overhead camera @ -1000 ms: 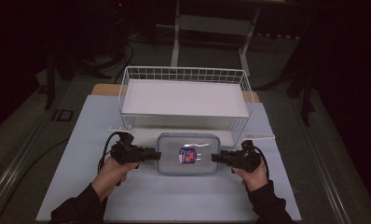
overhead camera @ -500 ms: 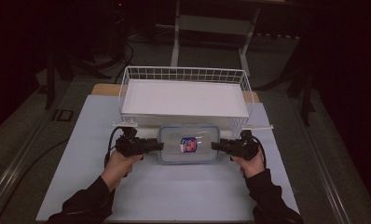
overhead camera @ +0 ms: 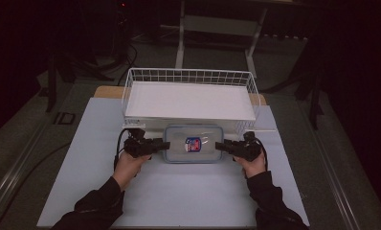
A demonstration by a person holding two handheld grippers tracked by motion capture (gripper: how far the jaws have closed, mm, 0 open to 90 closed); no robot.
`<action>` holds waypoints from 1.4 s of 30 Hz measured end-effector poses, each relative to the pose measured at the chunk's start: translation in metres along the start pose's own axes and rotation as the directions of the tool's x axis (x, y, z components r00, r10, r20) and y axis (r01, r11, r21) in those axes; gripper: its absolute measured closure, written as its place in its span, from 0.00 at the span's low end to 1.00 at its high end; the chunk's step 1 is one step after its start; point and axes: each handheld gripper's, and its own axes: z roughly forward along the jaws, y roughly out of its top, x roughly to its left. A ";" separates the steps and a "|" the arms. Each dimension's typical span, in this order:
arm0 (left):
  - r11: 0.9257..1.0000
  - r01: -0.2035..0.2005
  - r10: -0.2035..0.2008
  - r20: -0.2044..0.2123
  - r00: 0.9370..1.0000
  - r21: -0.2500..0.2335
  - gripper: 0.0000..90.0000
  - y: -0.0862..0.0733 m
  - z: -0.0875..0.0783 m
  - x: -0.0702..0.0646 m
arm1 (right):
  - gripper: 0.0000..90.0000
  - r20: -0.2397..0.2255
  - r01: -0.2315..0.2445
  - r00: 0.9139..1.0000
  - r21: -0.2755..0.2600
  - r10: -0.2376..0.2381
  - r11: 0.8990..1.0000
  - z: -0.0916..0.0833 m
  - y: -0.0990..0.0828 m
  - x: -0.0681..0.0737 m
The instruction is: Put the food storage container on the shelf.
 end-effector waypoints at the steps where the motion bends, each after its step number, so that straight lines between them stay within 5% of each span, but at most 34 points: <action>1: 1.000 0.006 -0.006 0.003 1.000 0.000 0.60 0.000 0.001 0.002 | 0.57 0.003 -0.002 1.000 0.000 0.002 1.000 0.001 0.000 -0.001; 12: 1.000 0.006 -0.006 0.004 1.000 -0.019 0.60 0.003 0.002 0.006 | 0.56 0.013 -0.019 1.000 -0.013 0.020 1.000 0.002 0.002 -0.002; 14: 0.998 0.026 -0.025 0.005 1.000 -0.051 0.60 0.003 0.000 0.004 | 0.56 0.014 -0.024 1.000 -0.013 0.024 1.000 0.002 0.002 -0.002; 16: 0.998 -0.008 0.007 -0.006 1.000 -0.054 0.60 0.006 -0.001 0.002 | 0.56 0.013 -0.031 0.999 -0.018 0.031 0.999 0.001 0.003 0.000; 22: 0.997 0.003 -0.005 -0.025 1.000 -0.074 0.59 0.004 0.001 0.004 | 0.56 0.031 -0.017 0.999 -0.046 0.018 0.999 0.003 0.004 0.000; 28: 0.992 -0.048 0.039 -0.078 0.996 -0.117 0.51 0.001 0.008 -0.002 | 0.54 0.048 -0.034 0.998 -0.085 0.039 0.996 0.004 0.001 0.001; 33: 0.989 -0.010 0.000 -0.068 0.998 -0.147 0.51 -0.001 0.011 0.001 | 0.54 0.081 -0.033 0.996 -0.096 0.041 0.995 0.006 0.002 0.003; 39: 0.986 -0.011 -0.005 -0.094 0.996 -0.166 0.47 0.000 0.015 0.001 | 0.39 0.123 -0.042 0.991 -0.090 0.053 0.995 0.020 0.001 0.007; 42: 0.984 -0.058 0.034 -0.144 0.989 -0.166 0.48 0.000 0.017 -0.003 | 0.38 0.121 -0.085 0.988 -0.104 0.097 0.991 0.021 0.001 0.005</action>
